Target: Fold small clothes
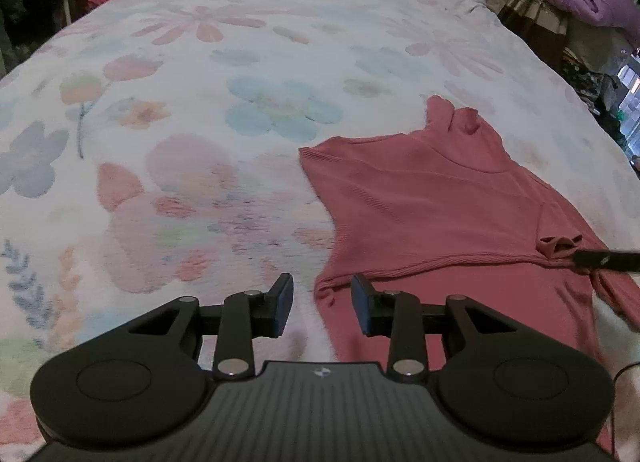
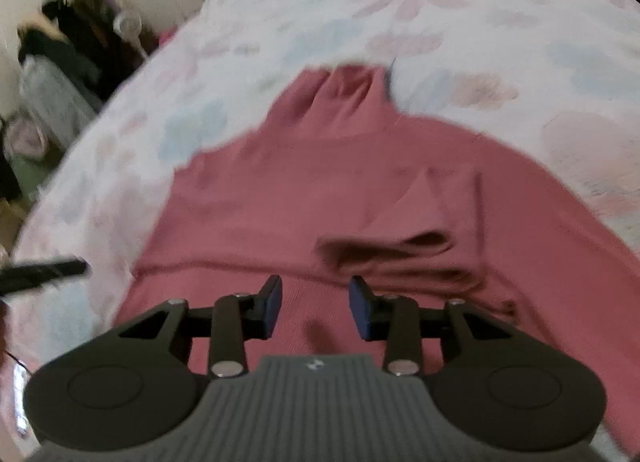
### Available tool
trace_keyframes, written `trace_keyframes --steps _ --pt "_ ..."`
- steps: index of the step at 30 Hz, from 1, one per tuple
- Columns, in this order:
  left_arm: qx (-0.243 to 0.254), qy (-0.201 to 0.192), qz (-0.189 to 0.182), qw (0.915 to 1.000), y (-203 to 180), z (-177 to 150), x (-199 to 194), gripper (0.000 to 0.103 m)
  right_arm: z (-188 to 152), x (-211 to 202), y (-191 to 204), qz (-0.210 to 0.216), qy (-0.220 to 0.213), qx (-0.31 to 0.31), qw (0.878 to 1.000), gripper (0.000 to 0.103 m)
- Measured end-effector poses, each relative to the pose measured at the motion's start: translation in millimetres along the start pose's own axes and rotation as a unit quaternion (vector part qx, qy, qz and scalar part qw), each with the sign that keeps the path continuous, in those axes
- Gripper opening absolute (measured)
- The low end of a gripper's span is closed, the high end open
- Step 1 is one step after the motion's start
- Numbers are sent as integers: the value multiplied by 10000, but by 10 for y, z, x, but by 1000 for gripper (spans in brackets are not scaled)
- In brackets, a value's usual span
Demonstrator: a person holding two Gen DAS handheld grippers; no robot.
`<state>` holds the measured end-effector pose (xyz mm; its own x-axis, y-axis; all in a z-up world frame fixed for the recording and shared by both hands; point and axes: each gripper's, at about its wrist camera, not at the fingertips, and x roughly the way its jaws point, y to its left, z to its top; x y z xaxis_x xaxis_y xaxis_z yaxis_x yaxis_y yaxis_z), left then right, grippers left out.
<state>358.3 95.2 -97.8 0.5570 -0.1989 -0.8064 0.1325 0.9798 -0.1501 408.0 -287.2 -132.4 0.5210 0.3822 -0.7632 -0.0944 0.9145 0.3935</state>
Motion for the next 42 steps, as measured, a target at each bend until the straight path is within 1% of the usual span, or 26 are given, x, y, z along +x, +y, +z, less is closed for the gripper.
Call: trace_keyframes --steps 2,5,6,8,10,12,13,14,15,16,17,19,20,22,23,24,26,29,33,34,36,37,39,40,41,42 --pt "-9 35 -43 10000 -23 7 57 40 68 -114 -137 46 -124 204 9997 37" --pt "-1 51 -85 10000 -61 16 115 40 163 -196 -337 -173 -317 452 9983 37" --pt "0 49 -95 9999 -66 17 129 40 198 -192 -427 -185 -358 603 9974 37" --pt "3 57 -99 9999 -80 29 166 41 257 -135 -629 -94 -358 981 9945 37" --pt "12 69 -118 9999 -95 45 200 40 304 -42 -731 3 -292 1221 9921 34" --pt "-17 68 -129 9999 -102 60 217 40 320 53 -753 -28 -168 1295 9914 28" --pt "-47 70 -166 9998 -101 65 222 41 318 105 -755 -54 -116 1320 9912 24" --pt "-78 78 -210 9997 -97 70 229 41 306 134 -755 -40 -84 1340 9909 17" --pt "-95 75 -230 9997 -93 76 236 41 287 149 -751 -47 -61 1358 9907 8" --pt "-103 60 -235 9997 -94 79 236 41 275 150 -748 -49 -48 1380 9904 4" --pt "-95 48 -244 9996 -97 78 235 41 277 152 -735 -13 -76 1389 9903 0" --pt "-67 68 -241 9997 -109 80 245 40 333 132 -654 121 -193 1355 9905 0" --pt "-56 81 -224 9997 -116 78 245 41 388 115 -585 246 -274 1317 9906 0" --pt "-41 92 -217 9997 -128 75 230 40 505 99 -444 558 -486 1164 9904 6" --pt "-37 96 -218 9997 -133 69 216 40 556 89 -383 645 -592 1111 9900 9" --pt "-31 90 -218 9997 -135 63 200 41 592 82 -346 617 -635 1106 9899 18" --pt "3 59 -210 9998 -134 47 172 41 610 64 -346 446 -626 1137 9905 18" --pt "-4 73 -192 9998 -131 55 195 40 512 -58 -457 303 -673 1233 9896 18" --pt "-44 34 -254 9997 -154 60 157 40 298 -313 -735 -191 -680 1387 9878 18" --pt "-9 3 -259 9997 -165 52 129 40 225 -411 -814 -255 -715 1415 9870 18" --pt "105 -14 -189 9998 -185 27 70 40 33 -677 -1024 -547 -808 1482 9841 19" --pt "129 -2 -135 9998 -189 15 42 40 -65 -825 -1133 -706 -869 1536 9818 21" --pt "95 42 -36 9999 -192 4 -11 41 -280 -1170 -1388 -1000 -1038 1746 9740 32" --pt "85 27 -27 10000 -201 -6 -59 41 -390 -1351 -1516 -1115 -1128 1883 9692 33" --pt "87 -19 -45 10000 -211 -13 -110 40 -513 -1553 -1651 -1240 -1220 2031 9636 36" --pt "104 -77 -61 9999 -230 -20 -164 40 -616 -1726 -1756 -1346 -1287 2140 9589 37"
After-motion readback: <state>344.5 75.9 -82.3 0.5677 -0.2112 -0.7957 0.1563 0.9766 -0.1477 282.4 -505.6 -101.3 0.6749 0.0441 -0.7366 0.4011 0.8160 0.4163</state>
